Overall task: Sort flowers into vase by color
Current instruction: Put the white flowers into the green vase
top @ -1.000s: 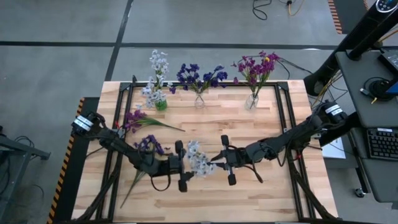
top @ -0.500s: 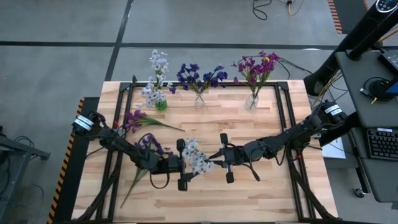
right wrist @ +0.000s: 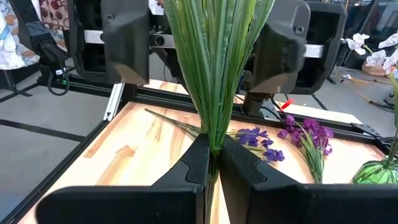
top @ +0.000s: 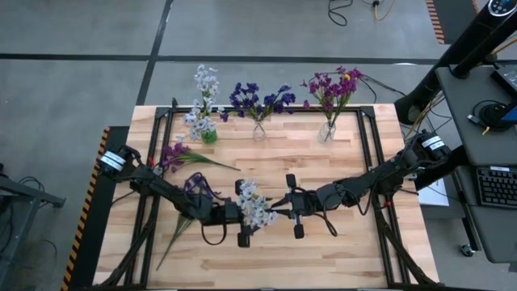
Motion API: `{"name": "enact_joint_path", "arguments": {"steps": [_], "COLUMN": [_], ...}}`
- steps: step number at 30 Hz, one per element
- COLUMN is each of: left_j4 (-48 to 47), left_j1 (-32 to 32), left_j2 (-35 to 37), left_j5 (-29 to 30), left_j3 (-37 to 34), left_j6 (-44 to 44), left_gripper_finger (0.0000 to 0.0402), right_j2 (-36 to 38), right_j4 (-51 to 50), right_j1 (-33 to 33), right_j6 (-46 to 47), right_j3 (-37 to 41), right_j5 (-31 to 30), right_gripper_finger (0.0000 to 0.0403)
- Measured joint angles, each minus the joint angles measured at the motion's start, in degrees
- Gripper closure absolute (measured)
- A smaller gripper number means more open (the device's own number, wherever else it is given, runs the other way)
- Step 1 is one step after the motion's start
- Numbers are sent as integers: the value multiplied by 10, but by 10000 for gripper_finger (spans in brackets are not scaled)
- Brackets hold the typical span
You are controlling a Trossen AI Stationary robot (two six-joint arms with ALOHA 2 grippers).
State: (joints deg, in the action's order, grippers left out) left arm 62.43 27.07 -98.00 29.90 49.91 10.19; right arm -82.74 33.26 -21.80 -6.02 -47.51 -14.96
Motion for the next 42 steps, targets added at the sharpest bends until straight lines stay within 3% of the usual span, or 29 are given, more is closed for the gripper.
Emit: {"name": "enact_joint_path", "arguments": {"steps": [4, 10, 15, 20, 26, 34, 42], "left_j4": [1, 1, 1, 1, 1, 1, -22], "left_j1": [-1, -1, -1, -1, -1, -1, 7], "left_j2": [0, 0, 0, 0, 0, 1, 26], "left_j5": [8, 25, 26, 26, 26, 28, 88], "left_j3": [0, 0, 0, -1, -1, -1, -2], "left_j6": [4, 13, 12, 12, 12, 13, 27], "left_gripper_finger": [156, 246, 319, 366, 385, 386, 386], "right_j2": [0, 0, 0, 0, 4, 17, 48], "right_j4": [0, 0, 0, 0, 0, -11, -57], "right_j1": [0, 1, 1, 1, 1, 1, 1], "right_j6": [0, 7, 20, 26, 39, 47, 62], "right_j3": [0, 0, 0, 0, 0, 0, 0], "right_j5": [0, 0, 4, 4, 4, 4, 2], "right_gripper_finger": [383, 375, 333, 277, 228, 196, 177]}}
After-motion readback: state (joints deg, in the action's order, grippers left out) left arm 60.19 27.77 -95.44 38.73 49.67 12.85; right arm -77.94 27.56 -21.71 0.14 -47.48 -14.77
